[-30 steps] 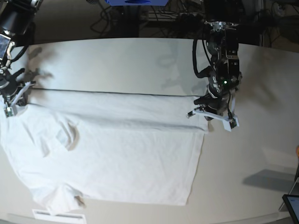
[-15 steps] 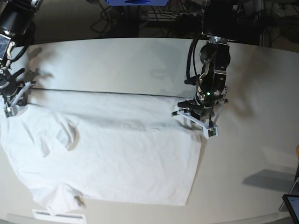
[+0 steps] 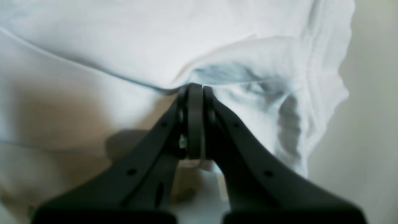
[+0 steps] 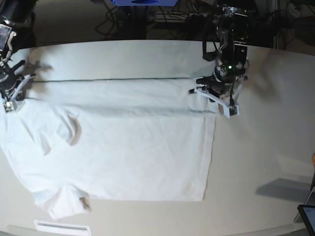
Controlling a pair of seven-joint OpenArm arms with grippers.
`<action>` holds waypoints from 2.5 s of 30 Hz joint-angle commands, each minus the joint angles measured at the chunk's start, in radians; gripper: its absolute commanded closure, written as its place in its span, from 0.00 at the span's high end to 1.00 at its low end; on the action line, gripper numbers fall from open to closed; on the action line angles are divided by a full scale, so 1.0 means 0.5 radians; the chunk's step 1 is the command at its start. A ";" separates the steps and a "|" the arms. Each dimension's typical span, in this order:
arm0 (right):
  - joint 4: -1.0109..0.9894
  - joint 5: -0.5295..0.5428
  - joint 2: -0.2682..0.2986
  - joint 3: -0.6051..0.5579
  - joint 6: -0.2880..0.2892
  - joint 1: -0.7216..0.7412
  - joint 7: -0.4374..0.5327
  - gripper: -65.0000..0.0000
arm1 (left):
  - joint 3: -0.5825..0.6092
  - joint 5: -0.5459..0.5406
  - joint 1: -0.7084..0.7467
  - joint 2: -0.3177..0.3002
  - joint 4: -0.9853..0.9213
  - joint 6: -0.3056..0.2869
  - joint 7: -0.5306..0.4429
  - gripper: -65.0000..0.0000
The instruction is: Fold the T-shirt properly
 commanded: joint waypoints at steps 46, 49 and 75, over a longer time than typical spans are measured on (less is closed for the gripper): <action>0.899 -0.045 -0.146 0.339 0.020 -0.263 -0.482 0.02 | -0.047 -0.007 0.246 0.003 0.405 0.011 0.041 0.00; 0.890 -0.045 -0.143 0.336 0.020 -0.180 -0.494 0.02 | -0.037 -0.010 0.185 0.018 0.393 0.011 0.050 0.00; 0.442 -0.045 -0.238 0.256 0.020 -0.266 -0.448 0.02 | -0.034 0.008 0.194 -0.126 0.160 0.005 0.038 0.00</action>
